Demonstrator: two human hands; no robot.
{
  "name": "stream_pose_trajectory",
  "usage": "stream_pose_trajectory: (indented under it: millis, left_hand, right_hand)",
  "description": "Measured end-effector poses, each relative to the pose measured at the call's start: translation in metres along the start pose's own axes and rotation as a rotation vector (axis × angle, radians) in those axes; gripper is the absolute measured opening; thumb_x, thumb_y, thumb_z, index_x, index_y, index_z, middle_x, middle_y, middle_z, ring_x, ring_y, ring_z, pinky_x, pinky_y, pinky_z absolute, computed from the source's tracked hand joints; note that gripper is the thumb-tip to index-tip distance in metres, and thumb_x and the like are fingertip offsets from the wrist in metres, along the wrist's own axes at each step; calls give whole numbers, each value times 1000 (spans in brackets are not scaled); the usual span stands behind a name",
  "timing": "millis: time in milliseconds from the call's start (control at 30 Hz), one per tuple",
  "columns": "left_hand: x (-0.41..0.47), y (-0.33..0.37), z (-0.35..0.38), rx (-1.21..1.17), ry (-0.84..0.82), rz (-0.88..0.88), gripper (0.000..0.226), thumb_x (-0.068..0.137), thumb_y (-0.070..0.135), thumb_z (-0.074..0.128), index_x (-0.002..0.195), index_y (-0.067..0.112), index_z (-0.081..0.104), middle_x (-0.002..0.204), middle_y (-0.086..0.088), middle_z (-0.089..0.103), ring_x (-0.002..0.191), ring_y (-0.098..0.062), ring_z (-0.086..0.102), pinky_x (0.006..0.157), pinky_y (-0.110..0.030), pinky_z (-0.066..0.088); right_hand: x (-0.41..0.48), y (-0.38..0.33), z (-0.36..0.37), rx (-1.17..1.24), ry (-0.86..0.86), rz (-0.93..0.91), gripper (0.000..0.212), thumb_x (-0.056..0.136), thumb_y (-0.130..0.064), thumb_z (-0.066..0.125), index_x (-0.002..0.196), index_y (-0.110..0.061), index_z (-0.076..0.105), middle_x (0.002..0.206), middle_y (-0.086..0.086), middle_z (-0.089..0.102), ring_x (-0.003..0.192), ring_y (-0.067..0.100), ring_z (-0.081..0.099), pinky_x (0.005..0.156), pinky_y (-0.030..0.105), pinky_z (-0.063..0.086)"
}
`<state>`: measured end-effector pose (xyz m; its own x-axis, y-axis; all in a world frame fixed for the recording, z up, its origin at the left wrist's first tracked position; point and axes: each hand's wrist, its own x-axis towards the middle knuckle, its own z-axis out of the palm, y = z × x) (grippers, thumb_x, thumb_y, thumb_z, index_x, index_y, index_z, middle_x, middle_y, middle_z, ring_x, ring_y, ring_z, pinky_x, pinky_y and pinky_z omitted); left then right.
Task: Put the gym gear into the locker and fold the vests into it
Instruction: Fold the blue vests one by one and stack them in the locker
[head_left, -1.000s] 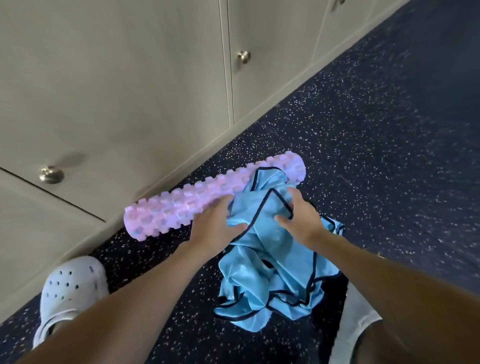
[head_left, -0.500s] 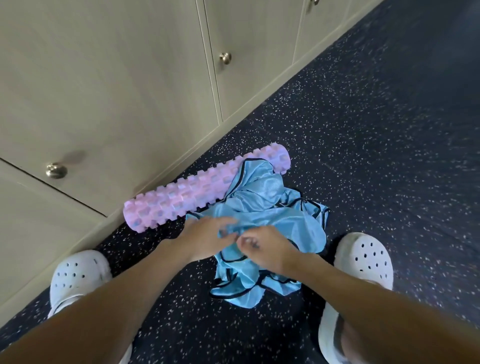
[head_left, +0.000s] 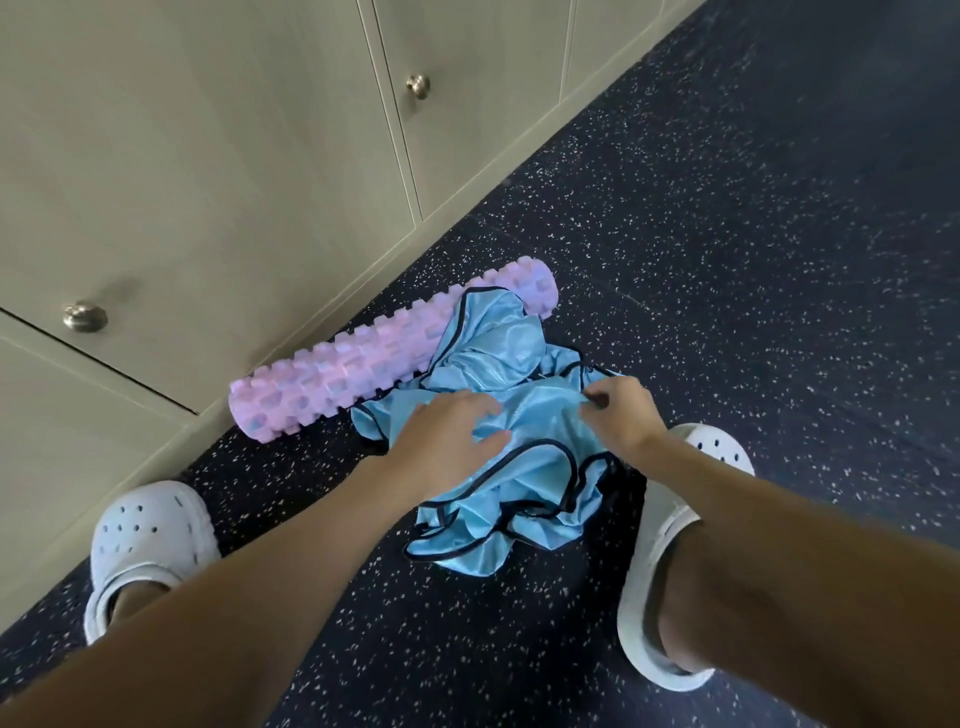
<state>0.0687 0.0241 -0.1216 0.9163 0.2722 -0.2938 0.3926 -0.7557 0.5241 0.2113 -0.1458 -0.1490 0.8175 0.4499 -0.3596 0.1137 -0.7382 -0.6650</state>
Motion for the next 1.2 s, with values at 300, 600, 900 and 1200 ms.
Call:
stream_pose_trajectory:
  millis: [300, 600, 900, 1200]
  left_hand:
    - [0, 74, -74, -358, 229, 74, 43, 82, 28, 80, 119, 13, 65, 108, 5, 66, 101, -11, 63, 93, -26, 49]
    - [-87, 158, -220, -605, 573, 293, 17, 83, 17, 79, 95, 11, 69, 83, 5, 68, 68, 2, 60, 72, -15, 52]
    - [-170, 169, -288, -690, 703, 333, 17, 94, 4, 63, 79, 12, 64, 79, -11, 67, 76, -25, 58, 75, -41, 57]
    - [-190, 130, -299, -832, 650, 211, 21, 100, 4, 51, 82, 13, 56, 64, 3, 66, 57, -9, 62, 53, -24, 52]
  right_hand:
    - [-15, -125, -88, 210, 59, -317, 9, 91, -7, 66, 84, -9, 71, 80, 9, 69, 68, 14, 59, 65, 33, 55]
    - [-125, -279, -177, 311, 66, -582, 23, 87, 0, 66, 73, -17, 65, 75, -1, 64, 71, 10, 60, 65, 21, 50]
    - [-200, -319, -193, 457, 5, -712, 15, 100, -24, 54, 105, -18, 68, 98, -1, 71, 87, 11, 64, 80, 27, 50]
    - [-184, -297, -143, 130, -279, -623, 25, 94, -22, 66, 101, 3, 66, 94, 10, 71, 85, 21, 65, 80, 32, 51]
